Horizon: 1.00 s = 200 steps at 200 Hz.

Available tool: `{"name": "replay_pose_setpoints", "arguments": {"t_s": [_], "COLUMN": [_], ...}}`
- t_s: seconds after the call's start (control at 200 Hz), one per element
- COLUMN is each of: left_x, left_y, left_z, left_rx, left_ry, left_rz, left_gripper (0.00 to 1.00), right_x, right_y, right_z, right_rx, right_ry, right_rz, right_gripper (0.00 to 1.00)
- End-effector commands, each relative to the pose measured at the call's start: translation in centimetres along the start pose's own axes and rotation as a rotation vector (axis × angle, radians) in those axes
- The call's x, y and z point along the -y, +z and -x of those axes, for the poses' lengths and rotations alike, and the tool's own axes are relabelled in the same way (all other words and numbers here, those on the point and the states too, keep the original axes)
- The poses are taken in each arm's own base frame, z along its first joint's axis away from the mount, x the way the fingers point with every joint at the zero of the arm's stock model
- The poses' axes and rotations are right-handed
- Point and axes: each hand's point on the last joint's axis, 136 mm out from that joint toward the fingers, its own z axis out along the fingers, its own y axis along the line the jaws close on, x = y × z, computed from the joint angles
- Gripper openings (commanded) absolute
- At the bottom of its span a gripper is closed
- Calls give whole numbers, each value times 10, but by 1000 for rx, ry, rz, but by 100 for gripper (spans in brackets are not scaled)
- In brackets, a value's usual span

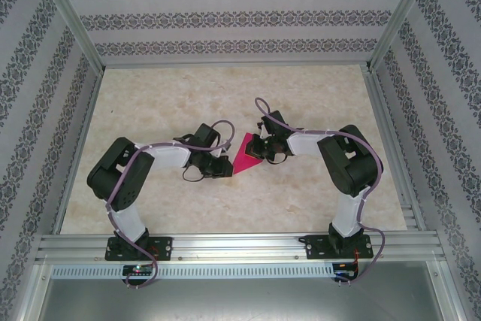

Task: Fold a paper plane with a square sheet of paper (pick it up from the middle)
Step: Fourth fold the wing at the center of the table.

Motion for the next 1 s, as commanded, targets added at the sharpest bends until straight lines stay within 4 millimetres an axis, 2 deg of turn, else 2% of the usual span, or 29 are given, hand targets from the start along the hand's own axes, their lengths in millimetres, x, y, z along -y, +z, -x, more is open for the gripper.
{"name": "replay_pose_setpoints", "arguments": {"t_s": [0.0,0.12,0.22,0.295,0.37,0.47,0.644,0.994], "left_x": [-3,34,52,56,56,49,36,30], "left_y": [-10,-35,-49,-47,-37,-19,3,18], "left_z": [-17,15,39,54,63,68,64,63], "left_rx": [-44,71,157,183,174,150,94,59], "left_ry": [2,83,134,139,120,92,60,61], "left_rz": [38,-38,-54,-50,-61,-60,-56,-51], "left_gripper": [14,13,13,13,13,11,9,9], "right_x": [56,59,59,60,60,60,59,60], "right_y": [13,13,14,15,16,16,18,19], "right_z": [-26,-28,-28,-28,-29,-29,-30,-31], "right_rx": [-73,-75,-76,-78,-84,-85,-90,-96], "right_ry": [57,61,61,64,66,65,65,71], "right_rz": [-185,-191,-189,-189,-185,-183,-180,-185], "right_gripper": [5,5,5,5,5,5,5,5]}}
